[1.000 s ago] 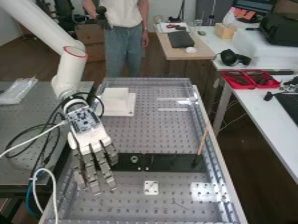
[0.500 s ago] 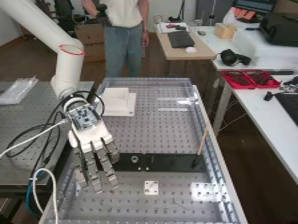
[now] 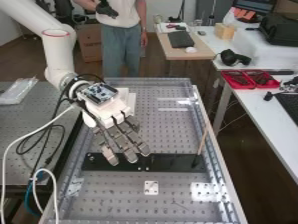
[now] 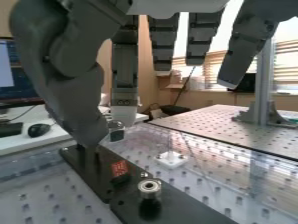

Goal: Grab the larger nut and place it in the white container

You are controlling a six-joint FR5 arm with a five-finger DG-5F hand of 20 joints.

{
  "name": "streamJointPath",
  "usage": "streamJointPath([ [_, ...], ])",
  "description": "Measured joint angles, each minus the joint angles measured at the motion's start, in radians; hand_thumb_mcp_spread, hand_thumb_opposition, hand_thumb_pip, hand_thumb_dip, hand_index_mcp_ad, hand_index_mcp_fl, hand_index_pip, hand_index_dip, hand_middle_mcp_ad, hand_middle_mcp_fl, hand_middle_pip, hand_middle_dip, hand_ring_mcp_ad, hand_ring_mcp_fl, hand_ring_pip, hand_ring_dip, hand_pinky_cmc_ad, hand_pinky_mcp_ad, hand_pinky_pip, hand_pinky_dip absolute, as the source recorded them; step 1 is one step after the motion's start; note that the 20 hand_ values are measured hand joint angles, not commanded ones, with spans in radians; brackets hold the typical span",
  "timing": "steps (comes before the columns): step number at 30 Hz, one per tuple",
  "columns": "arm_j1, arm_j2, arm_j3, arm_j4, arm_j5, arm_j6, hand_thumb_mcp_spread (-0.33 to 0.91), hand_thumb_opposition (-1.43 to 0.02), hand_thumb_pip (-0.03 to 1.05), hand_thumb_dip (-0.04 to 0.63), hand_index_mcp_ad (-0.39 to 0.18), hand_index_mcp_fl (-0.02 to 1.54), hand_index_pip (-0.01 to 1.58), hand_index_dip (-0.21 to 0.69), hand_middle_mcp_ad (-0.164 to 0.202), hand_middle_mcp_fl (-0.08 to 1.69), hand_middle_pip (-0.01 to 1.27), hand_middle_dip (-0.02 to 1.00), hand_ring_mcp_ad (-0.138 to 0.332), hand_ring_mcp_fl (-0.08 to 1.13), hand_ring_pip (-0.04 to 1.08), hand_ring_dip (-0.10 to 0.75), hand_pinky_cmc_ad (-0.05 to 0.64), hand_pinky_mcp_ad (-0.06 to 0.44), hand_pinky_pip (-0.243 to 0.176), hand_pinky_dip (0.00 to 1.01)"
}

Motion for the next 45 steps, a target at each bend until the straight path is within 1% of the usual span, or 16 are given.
streamJointPath([
  [1,-0.001,0.003,0.000,-0.001,-0.010,-0.001,0.35,-0.88,0.69,0.251,-0.089,0.25,1.54,0.164,0.082,0.06,0.14,0.25,0.145,0.00,0.10,0.154,0.382,0.312,-0.105,0.62],
  [4,-0.014,0.028,-0.006,-0.007,-0.116,-0.011,0.35,-0.88,0.69,0.251,-0.089,0.25,1.55,0.164,0.084,0.10,0.14,0.25,0.143,0.00,0.10,0.157,0.380,0.314,-0.105,0.61],
  [5,-0.016,0.033,-0.008,-0.008,-0.132,-0.013,0.35,-0.88,0.69,0.251,-0.093,0.25,1.55,0.164,0.080,0.10,0.14,0.25,0.143,0.00,0.10,0.157,0.380,0.312,-0.105,0.61],
  [14,-0.073,0.099,-0.039,-0.009,-0.447,-0.055,0.35,-0.88,0.69,0.253,-0.089,0.25,1.55,0.164,0.080,0.10,0.13,0.25,0.145,0.00,0.10,0.157,0.368,0.305,-0.105,0.61],
  [16,-0.096,0.109,-0.042,-0.015,-0.550,-0.062,0.35,-0.88,0.69,0.253,-0.089,0.25,1.55,0.164,0.080,0.10,0.14,0.25,0.141,0.00,0.10,0.157,0.368,0.305,-0.105,0.61],
  [17,-0.101,0.110,-0.042,-0.016,-0.574,-0.064,0.35,-0.88,0.69,0.253,-0.089,0.25,1.55,0.164,0.084,0.10,0.14,0.25,0.145,0.00,0.10,0.157,0.368,0.305,-0.105,0.61],
  [19,-0.131,0.119,-0.042,-0.029,-0.695,-0.072,0.35,-0.88,0.69,0.253,-0.093,0.25,1.55,0.164,0.082,0.10,0.13,0.25,0.145,0.00,0.10,0.157,0.368,0.304,-0.105,0.61],
  [22,-0.161,0.125,-0.041,-0.045,-0.808,-0.081,0.36,-0.89,0.69,0.253,-0.089,0.25,1.54,0.164,0.077,0.10,0.13,0.25,0.145,0.00,0.10,0.157,0.368,0.305,-0.105,0.60],
  [25,-0.201,0.130,-0.035,-0.070,-0.972,-0.097,0.35,-0.89,0.69,0.253,-0.089,0.26,1.54,0.155,0.080,0.10,0.14,0.25,0.145,0.00,0.10,0.157,0.368,0.304,-0.105,0.59],
  [26,-0.207,0.130,-0.033,-0.075,-0.999,-0.100,0.35,-0.89,0.69,0.253,-0.093,0.26,1.54,0.157,0.079,0.10,0.14,0.25,0.145,0.00,0.10,0.157,0.368,0.304,-0.105,0.59],
  [31,-0.256,0.132,-0.027,-0.104,-1.215,-0.127,0.35,-0.89,0.69,0.253,-0.093,0.25,1.54,0.145,0.080,0.10,0.13,0.25,0.141,0.00,0.10,0.157,0.368,0.304,-0.105,0.59],
  [37,-0.286,0.131,-0.035,-0.105,-1.394,-0.156,0.35,-0.89,0.69,0.253,-0.093,0.25,1.54,0.145,0.080,0.10,0.13,0.25,0.145,0.00,0.10,0.157,0.367,0.304,-0.105,0.57],
  [39,-0.287,0.129,-0.039,-0.099,-1.437,-0.160,0.35,-0.89,0.69,0.253,-0.093,0.26,1.54,0.143,0.082,0.10,0.13,0.25,0.147,0.00,0.10,0.157,0.367,0.302,-0.105,0.57],
  [40,-0.287,0.127,-0.042,-0.093,-1.463,-0.161,0.35,-0.89,0.69,0.253,-0.089,0.25,1.54,0.140,0.075,0.10,0.13,0.25,0.147,0.00,0.10,0.157,0.367,0.304,-0.105,0.57],
  [41,-0.287,0.126,-0.044,-0.089,-1.475,-0.161,0.35,-0.89,0.69,0.253,-0.089,0.25,1.54,0.140,0.082,0.10,0.13,0.25,0.147,0.00,0.10,0.157,0.367,0.304,-0.105,0.57],
  [45,-0.280,0.114,-0.051,-0.071,-1.541,-0.158,0.35,-0.89,0.69,0.253,-0.089,0.27,1.54,0.140,0.080,0.10,0.13,0.25,0.141,0.00,0.10,0.159,0.367,0.304,-0.105,0.57],
])
